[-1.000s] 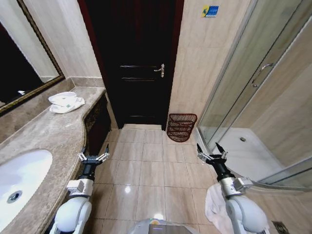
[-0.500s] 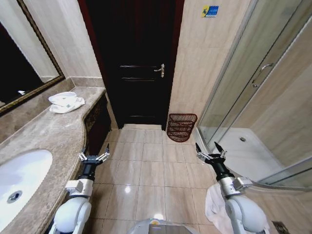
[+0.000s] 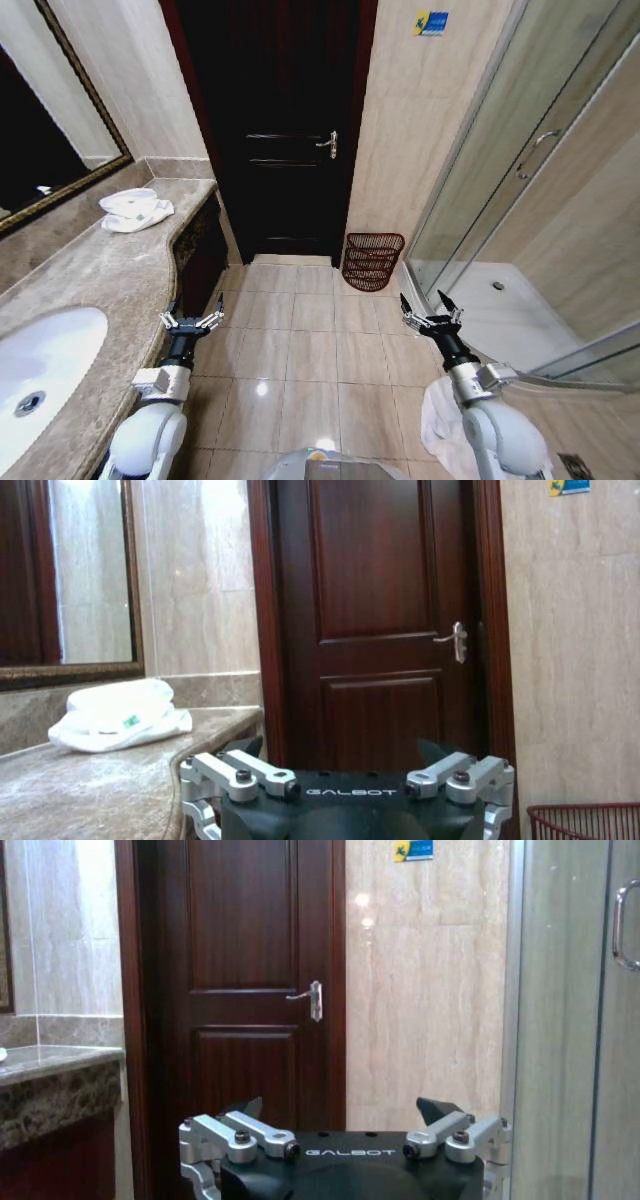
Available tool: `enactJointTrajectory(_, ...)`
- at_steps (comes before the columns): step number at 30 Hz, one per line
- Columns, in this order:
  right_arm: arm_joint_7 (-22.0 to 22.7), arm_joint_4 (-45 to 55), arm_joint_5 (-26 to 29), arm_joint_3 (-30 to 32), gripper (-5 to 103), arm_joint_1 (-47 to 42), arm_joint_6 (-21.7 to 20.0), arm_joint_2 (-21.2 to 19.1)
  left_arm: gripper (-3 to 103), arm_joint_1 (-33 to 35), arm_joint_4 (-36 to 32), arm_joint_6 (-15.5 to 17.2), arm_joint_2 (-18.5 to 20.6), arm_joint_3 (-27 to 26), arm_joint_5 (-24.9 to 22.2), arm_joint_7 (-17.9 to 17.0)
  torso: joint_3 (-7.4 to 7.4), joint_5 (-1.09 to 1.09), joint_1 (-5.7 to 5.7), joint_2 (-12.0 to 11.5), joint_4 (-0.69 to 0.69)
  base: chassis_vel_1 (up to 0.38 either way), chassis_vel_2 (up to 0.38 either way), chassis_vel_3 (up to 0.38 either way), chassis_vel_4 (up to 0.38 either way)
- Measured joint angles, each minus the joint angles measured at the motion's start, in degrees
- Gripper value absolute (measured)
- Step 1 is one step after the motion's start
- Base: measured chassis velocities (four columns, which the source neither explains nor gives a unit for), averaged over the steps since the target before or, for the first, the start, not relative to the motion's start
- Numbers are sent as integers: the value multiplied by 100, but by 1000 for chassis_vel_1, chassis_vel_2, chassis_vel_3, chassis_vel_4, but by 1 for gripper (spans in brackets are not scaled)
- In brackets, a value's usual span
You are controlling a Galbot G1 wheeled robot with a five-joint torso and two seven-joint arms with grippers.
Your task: Discard the used towel into the hamper.
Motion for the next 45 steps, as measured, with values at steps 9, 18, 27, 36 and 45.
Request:
enactJointTrajectory(9, -9, 2, 5, 5, 100, -6, 28, 3, 100, -1, -2, -12, -13, -3, 3, 4, 0, 0, 0, 0, 0, 0, 0, 0, 0)
enactJointTrajectory(18, -28, -25, 12, 2, 100, 19, 43, 1, 100, 1, -2, -16, -27, 0, 3, 3, 0, 0, 0, 0, 0, -34, 43, 42, -48)
enactJointTrajectory(27, -40, -80, 12, -5, 100, 61, 62, 2, 100, -3, -2, -15, -31, 7, 2, 5, 0, 0, 0, 0, 0, -69, 80, 86, -81)
enactJointTrajectory(36, -51, -97, 10, -5, 100, 96, 63, -1, 100, -8, 18, -9, -63, 11, 2, 17, 0, 0, 0, 0, 0, -77, 127, 128, -75)
enactJointTrajectory(45, -53, -103, 13, 2, 100, 74, 91, 4, 100, 8, 38, -36, -74, 11, 8, 38, 0, 0, 0, 0, 0, -38, 154, 164, -53)
